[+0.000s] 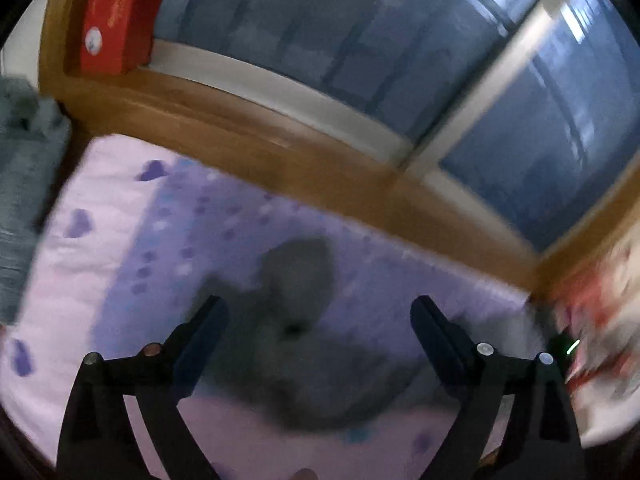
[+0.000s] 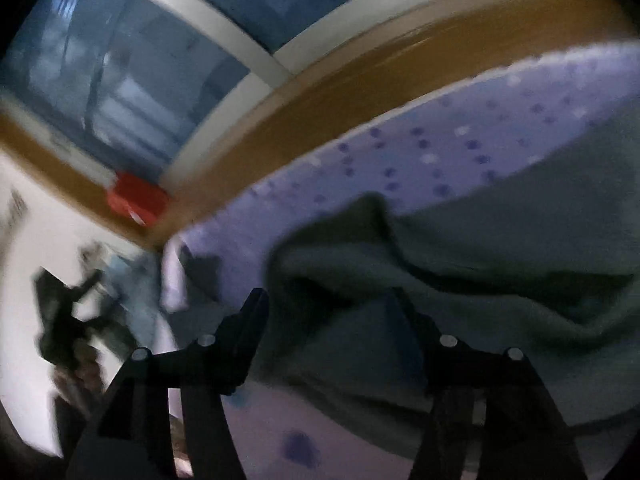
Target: Fold clothes
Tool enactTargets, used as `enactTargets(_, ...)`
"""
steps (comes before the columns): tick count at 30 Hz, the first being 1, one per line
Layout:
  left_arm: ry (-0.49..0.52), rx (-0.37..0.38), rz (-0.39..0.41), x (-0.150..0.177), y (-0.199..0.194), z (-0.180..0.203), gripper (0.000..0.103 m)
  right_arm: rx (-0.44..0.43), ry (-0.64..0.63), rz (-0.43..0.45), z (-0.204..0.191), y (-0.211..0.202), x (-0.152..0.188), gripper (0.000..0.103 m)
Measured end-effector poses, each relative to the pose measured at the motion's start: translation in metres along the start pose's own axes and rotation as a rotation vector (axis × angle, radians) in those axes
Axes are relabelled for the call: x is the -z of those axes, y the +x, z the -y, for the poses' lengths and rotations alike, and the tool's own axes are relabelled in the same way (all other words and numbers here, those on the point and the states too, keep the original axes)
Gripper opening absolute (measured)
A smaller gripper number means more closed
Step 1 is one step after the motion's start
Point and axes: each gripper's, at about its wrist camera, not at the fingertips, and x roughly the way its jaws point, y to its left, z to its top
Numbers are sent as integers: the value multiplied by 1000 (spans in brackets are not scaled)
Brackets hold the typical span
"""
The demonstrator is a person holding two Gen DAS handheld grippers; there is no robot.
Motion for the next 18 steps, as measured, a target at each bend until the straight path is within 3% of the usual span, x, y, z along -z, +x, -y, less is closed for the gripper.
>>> enactTargets(1,28,-70,-31,11,2,-8,94,60,-35,15,8,-11,7,66)
enactTargets(3,-52,-135,-103,31,15,-33,94,212,-50,59,29,-29,21,66)
enactTargets(5,-255,-81,-114,43,27,-60,94,350,9,96,61,-49,29,66)
enactTargets(7,-446,7,-74,46,37,-82,94,454,143,142,101,-72,32,66)
enactTargets(9,-560,58,-77,43,54,-97,94,535,253,197,131,-93,32,66)
enactTargets(11,-599,56,-157,37,69,-97,76,620,344,252,158,-114,33,66)
enactTargets(12,-609,48,-208,34,76,-95,55,658,366,275,167,-124,34,66)
enactTargets(14,-610,28,-294,28,87,-89,49,714,394,311,181,-140,37,66)
enactTargets(16,-550,-11,-331,22,93,-79,32,739,413,334,190,-150,42,66)
enactTargets(18,-554,-49,-347,18,101,-81,23,749,437,352,196,-156,47,66)
